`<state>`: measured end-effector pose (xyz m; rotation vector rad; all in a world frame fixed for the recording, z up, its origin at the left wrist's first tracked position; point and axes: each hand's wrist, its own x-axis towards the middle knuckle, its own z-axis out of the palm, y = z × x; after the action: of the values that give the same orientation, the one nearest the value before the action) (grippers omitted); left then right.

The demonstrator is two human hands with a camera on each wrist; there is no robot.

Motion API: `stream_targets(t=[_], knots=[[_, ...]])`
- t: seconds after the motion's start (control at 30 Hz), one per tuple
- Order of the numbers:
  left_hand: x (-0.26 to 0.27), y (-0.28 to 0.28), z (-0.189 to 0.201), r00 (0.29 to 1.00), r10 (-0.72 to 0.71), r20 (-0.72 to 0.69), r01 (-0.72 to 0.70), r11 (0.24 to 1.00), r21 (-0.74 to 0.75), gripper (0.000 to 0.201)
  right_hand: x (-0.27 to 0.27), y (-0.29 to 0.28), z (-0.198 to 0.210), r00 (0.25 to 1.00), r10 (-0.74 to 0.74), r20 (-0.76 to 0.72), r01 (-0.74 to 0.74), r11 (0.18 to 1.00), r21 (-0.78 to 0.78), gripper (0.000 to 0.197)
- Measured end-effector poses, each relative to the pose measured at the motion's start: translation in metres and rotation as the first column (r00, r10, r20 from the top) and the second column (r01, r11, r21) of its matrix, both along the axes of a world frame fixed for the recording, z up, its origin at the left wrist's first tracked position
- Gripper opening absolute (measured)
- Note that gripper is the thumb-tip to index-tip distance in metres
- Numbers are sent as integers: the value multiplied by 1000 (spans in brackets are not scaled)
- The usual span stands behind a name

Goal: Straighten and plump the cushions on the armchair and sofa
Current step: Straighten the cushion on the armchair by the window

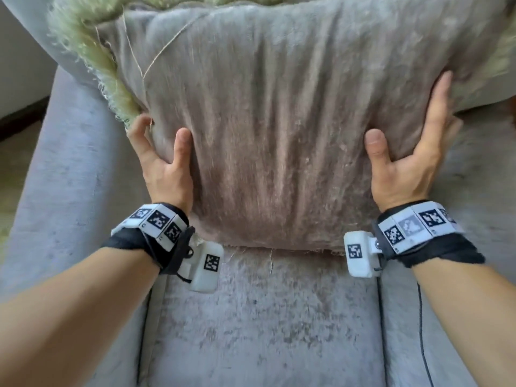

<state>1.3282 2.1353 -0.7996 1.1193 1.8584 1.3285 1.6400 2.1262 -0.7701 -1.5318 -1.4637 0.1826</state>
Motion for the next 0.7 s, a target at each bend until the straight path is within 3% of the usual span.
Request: stream_targets(t=[0.2,0.27,0.43,0.53,0.57,0.67,0.7], knots=[[11,-18,-2,937,286,198,-252,951,-180,52,-17,39,108,936,200,289,-208,978,-2,91],[16,-17,-6,885,354,303,-307,932,-194,69,-25,54,131,889,262,376,-264,963,-47,91],[26,-2,-21,783,437,443,-350,898,-267,77,-34,81,132,837,293,462,-301,952,-60,87],[30,9,-32,762,483,430,-390,874,-291,99,-28,85,110,848,269,456,-266,961,-72,87],[31,11,-35,765,490,419,-396,870,-295,94,-26,86,104,847,262,462,-264,962,-61,88],[35,13,-44,764,522,380,-417,848,-326,48,-25,88,93,840,263,475,-279,960,-37,88],[37,13,-44,769,532,355,-427,840,-335,41,-24,90,91,839,264,476,-280,959,-38,88]])
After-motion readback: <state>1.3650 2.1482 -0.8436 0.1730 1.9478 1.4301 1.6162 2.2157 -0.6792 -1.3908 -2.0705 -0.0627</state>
